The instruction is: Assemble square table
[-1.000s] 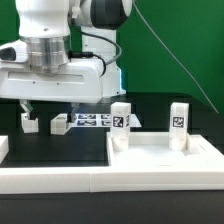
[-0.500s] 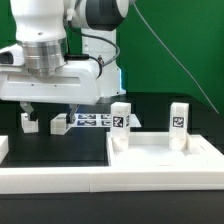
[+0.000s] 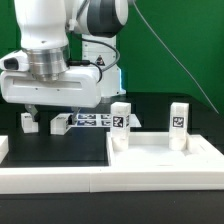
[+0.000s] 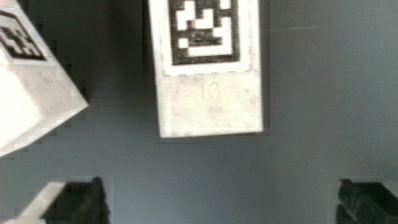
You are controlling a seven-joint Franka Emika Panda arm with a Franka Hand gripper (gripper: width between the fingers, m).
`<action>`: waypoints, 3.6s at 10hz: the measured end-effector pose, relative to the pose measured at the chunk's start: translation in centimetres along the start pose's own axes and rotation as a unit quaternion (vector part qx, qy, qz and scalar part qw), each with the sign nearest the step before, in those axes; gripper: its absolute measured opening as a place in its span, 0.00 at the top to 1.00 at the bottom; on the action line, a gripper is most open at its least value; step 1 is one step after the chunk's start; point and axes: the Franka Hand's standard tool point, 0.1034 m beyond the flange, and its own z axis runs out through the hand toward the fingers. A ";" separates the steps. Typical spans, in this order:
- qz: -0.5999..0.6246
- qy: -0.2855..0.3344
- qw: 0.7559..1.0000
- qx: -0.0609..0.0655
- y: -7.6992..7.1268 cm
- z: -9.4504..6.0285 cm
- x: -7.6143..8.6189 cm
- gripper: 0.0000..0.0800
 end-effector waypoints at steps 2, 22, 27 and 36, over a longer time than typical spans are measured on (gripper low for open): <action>-0.001 -0.061 0.998 0.013 -0.5 0.2 -0.8 0.19; -0.007 -0.300 0.954 -0.001 -0.1 2.8 -2.7 0.19; -0.008 -0.303 0.953 0.002 0.0 2.9 -2.9 0.19; -0.005 -0.301 0.954 0.005 0.3 2.9 -2.8 0.64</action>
Offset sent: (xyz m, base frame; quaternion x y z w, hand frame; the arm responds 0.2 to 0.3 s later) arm -0.0038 0.0062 -0.0024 0.0222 -0.1750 -0.0659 0.9821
